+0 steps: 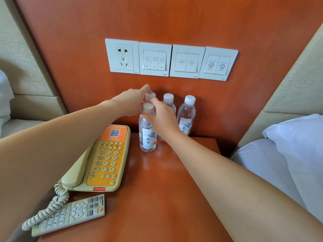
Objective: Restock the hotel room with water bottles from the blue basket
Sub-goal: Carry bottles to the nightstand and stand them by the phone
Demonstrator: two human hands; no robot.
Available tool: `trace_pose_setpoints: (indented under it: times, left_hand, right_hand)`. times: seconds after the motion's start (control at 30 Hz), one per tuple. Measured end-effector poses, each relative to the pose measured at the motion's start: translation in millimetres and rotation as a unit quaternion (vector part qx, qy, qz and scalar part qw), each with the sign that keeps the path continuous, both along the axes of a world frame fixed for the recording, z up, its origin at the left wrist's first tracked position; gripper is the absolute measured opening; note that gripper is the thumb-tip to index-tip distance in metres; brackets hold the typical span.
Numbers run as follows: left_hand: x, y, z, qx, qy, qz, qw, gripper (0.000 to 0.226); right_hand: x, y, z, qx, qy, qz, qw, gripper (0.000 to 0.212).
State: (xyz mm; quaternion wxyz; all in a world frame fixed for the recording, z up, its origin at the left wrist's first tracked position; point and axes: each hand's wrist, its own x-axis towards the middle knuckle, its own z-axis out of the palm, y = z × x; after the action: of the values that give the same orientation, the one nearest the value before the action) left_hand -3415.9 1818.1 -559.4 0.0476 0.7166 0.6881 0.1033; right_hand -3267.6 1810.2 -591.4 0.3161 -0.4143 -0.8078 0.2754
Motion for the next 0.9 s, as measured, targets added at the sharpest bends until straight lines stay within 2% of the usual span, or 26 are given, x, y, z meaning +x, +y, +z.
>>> trace_pose_setpoints:
  times: [0.33, 0.53, 0.63, 0.73, 0.8, 0.9]
  left_hand:
    - [-0.7, -1.0, -2.6, 0.012, -0.008, -0.017, 1.0, 0.065]
    - [-3.3, -3.4, -2.6, -0.003, -0.014, -0.029, 0.999, 0.068]
    - [-5.2, -6.2, -6.1, -0.004, -0.029, -0.031, 0.999, 0.074]
    - [-7.6, -10.0, -13.5, -0.001, -0.051, -0.009, 0.999, 0.095]
    - [-10.8, -15.4, -17.7, -0.005, -0.07, 0.0, 0.998, 0.1]
    - [-13.6, -26.8, -21.5, -0.058, -0.095, -0.012, 0.994, 0.109]
  right_hand:
    - [-5.5, 0.7, -3.6, 0.018, 0.008, -0.004, 1.0, 0.035]
    - [-10.8, 2.1, -8.2, 0.022, -0.001, -0.023, 0.999, 0.024]
    - [-6.6, 3.0, -6.3, 0.015, -0.019, -0.008, 1.0, 0.04]
    - [5.5, 3.2, 1.1, -0.026, 0.002, 0.003, 1.0, 0.06]
    - [21.3, 4.9, 8.1, 0.015, 0.036, -0.023, 0.999, 0.049]
    - [55.6, 17.9, 20.4, 0.121, 0.05, -0.133, 0.982, 0.032]
